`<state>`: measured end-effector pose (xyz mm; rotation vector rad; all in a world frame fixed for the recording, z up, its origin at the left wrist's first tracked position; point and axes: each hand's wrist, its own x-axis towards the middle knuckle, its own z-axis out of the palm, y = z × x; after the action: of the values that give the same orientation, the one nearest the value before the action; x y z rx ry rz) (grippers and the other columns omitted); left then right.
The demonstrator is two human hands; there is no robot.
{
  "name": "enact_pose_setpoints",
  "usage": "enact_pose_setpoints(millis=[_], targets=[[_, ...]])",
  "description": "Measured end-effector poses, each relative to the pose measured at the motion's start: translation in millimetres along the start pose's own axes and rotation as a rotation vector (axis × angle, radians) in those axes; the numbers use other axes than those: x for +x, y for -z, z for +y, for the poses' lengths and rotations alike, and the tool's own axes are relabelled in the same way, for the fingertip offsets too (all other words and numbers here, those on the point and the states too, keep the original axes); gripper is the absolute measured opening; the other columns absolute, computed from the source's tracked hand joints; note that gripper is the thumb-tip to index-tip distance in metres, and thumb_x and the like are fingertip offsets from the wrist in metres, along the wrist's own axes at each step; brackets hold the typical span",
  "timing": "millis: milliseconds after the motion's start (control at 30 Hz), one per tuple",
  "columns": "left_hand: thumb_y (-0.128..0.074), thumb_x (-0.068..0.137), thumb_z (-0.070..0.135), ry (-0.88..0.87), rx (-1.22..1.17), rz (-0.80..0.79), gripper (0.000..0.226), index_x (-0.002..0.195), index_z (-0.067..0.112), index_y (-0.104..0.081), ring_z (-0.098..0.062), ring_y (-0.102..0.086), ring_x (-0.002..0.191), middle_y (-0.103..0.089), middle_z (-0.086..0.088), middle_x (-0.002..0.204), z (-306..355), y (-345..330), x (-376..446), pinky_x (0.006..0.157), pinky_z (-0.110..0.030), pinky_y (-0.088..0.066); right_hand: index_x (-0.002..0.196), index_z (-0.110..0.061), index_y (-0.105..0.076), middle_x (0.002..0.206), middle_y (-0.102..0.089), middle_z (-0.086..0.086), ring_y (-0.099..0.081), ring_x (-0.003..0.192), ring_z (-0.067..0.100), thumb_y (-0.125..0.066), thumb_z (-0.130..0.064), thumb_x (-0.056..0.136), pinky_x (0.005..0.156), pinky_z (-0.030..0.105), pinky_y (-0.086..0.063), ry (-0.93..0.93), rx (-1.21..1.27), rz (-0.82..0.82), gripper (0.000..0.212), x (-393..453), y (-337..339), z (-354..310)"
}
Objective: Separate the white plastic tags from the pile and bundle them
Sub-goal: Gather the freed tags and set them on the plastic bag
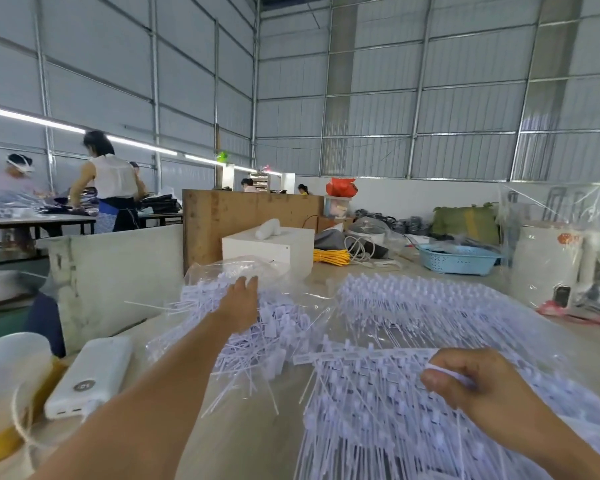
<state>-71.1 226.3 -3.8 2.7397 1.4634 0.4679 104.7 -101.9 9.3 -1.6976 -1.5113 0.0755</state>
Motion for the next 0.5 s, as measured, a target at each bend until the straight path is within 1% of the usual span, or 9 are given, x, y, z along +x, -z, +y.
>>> enact_pose_setpoints(millis=[67, 133, 233, 267, 333, 400, 433, 467, 500], targets=[[-0.044, 0.094, 0.008, 0.02, 0.136, -0.097, 0.066, 0.15, 0.012, -0.011, -0.041, -0.024, 0.137, 0.003, -0.018, 0.157, 3.3, 11.0, -3.0, 0.109, -0.049, -0.03, 0.055, -0.01, -0.058, 0.052, -0.048, 0.0, -0.046, 0.049, 0.005, -0.064, -0.016, 0.086, 0.054, 0.014, -0.035, -0.014, -0.009, -0.019, 0.032, -0.1, -1.5, -1.6], [-0.045, 0.093, 0.009, 0.043, 0.21, -0.157, 0.067, 0.15, 0.019, -0.013, -0.042, -0.027, 0.137, 0.013, -0.01, 0.158, 12.7, 26.9, -10.3, 0.108, -0.054, -0.03, 0.049, -0.021, -0.052, 0.053, -0.048, 0.002, -0.045, 0.049, 0.005, -0.064, -0.017, 0.087, 0.055, 0.014, -0.036, -0.028, -0.007, -0.044, 0.04, -1.7, -2.4, -4.1], [-0.047, 0.093, 0.013, 0.096, 0.347, -0.21, 0.062, 0.148, 0.017, -0.02, -0.044, -0.024, 0.138, 0.012, -0.008, 0.158, 32.7, 51.1, -26.0, 0.11, -0.059, -0.023, 0.049, -0.03, -0.055, 0.056, -0.055, -0.003, -0.049, 0.051, 0.002, -0.064, -0.017, 0.087, 0.059, 0.013, -0.04, -0.053, 0.007, -0.083, 0.042, -3.9, -1.3, -8.6], [-0.046, 0.094, 0.014, 0.125, 0.414, -0.224, 0.057, 0.147, 0.013, -0.024, -0.044, -0.026, 0.137, 0.005, -0.012, 0.159, 40.4, 57.4, -32.0, 0.11, -0.059, -0.023, 0.054, -0.03, -0.058, 0.058, -0.058, -0.006, -0.052, 0.053, 0.0, -0.065, -0.018, 0.087, 0.063, 0.015, -0.042, -0.062, 0.008, -0.09, 0.036, -4.2, -0.8, -9.1], [-0.043, 0.098, 0.017, 0.155, 0.551, -0.218, 0.043, 0.139, 0.008, -0.037, -0.04, -0.036, 0.132, -0.025, -0.017, 0.152, 57.0, 67.0, -48.2, 0.109, -0.055, -0.028, 0.07, -0.028, -0.063, 0.071, -0.064, -0.011, -0.058, 0.067, -0.003, -0.067, -0.019, 0.086, 0.07, 0.015, -0.043, -0.076, -0.009, -0.111, 0.019, -4.2, 0.4, -9.3], [-0.043, 0.099, 0.023, 0.087, 0.608, -0.064, 0.03, 0.126, 0.012, -0.05, -0.028, -0.049, 0.121, -0.052, -0.007, 0.13, 76.5, 72.5, -69.3, 0.103, -0.045, -0.037, 0.086, -0.027, -0.062, 0.094, -0.066, -0.01, -0.06, 0.09, 0.0, -0.067, -0.018, 0.086, 0.075, 0.01, -0.042, -0.072, -0.042, -0.144, 0.01, -4.7, 2.5, -7.5], [-0.044, 0.098, 0.03, 0.007, 0.532, 0.059, 0.026, 0.118, 0.015, -0.054, -0.024, -0.054, 0.112, -0.059, -0.004, 0.118, 89.7, 74.9, -82.9, 0.096, -0.039, -0.042, 0.095, -0.028, -0.061, 0.102, -0.062, -0.01, -0.058, 0.096, 0.004, -0.066, -0.015, 0.087, 0.077, 0.008, -0.042, -0.061, -0.045, -0.167, 0.016, -5.3, 4.5, -6.2], [-0.044, 0.097, 0.039, -0.093, 0.349, 0.166, 0.028, 0.108, 0.017, -0.058, -0.021, -0.058, 0.102, -0.063, -0.002, 0.106, 104.5, 74.5, -97.7, 0.086, -0.034, -0.044, 0.102, -0.032, -0.058, 0.103, -0.058, -0.01, -0.057, 0.097, 0.007, -0.065, -0.012, 0.087, 0.078, 0.01, -0.044, -0.048, -0.037, -0.185, 0.025, -6.3, 6.5, -5.1], [-0.044, 0.094, 0.05, -0.195, 0.08, 0.184, 0.036, 0.095, 0.018, -0.061, -0.019, -0.061, 0.09, -0.066, -0.001, 0.093, 120.7, 72.7, -113.6, 0.074, -0.03, -0.044, 0.105, -0.036, -0.054, 0.102, -0.054, -0.009, -0.056, 0.096, 0.011, -0.064, -0.01, 0.087, 0.08, 0.015, -0.045, -0.036, -0.023, -0.195, 0.033, -7.2, 8.4, -5.1]])
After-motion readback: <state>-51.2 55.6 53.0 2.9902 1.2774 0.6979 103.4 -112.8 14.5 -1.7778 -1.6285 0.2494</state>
